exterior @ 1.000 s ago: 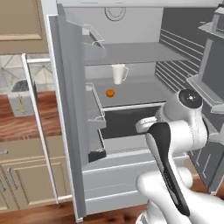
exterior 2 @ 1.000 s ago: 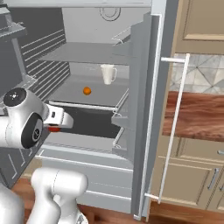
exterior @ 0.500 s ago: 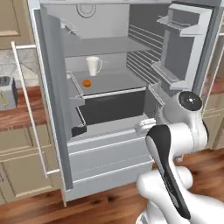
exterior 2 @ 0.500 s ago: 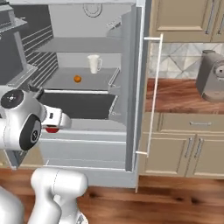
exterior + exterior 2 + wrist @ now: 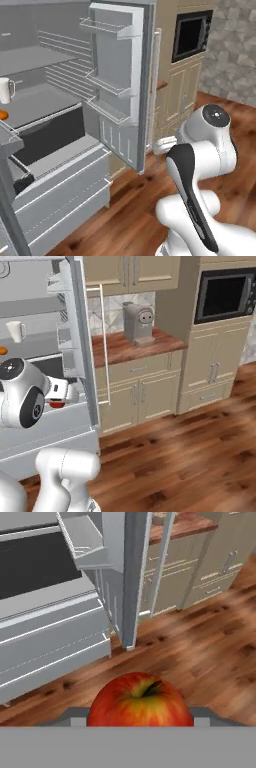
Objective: Pick the apple and tangerine from the fridge and place them on the plate next to the blender to make a fruit smoothie.
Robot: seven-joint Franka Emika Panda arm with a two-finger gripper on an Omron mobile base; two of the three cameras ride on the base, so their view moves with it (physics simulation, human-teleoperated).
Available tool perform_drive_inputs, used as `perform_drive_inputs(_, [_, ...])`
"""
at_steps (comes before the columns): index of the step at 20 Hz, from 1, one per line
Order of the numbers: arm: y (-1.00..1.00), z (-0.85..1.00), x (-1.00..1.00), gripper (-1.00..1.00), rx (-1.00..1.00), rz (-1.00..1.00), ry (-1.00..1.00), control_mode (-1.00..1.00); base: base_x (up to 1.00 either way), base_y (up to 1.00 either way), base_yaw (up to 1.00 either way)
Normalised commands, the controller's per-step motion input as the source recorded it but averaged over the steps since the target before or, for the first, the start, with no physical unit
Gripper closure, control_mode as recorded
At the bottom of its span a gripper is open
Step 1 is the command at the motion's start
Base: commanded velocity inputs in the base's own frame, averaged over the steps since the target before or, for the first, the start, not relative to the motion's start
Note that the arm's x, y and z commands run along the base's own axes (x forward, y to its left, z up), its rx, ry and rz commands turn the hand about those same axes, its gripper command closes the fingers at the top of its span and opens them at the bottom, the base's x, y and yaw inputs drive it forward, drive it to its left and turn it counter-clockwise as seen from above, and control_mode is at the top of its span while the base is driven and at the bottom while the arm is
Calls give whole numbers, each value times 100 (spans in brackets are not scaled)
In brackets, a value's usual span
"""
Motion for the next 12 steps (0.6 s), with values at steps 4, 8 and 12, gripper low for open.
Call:
perform_drive_inputs(4, [0,0,0,100,0,0,0,100,-19,0,-86])
perform_drive_inputs(8, [0,0,0,100,0,0,0,100,-11,-1,-87])
perform_drive_inputs(12, [0,0,0,100,0,0,0,100,-7,-3,-87])
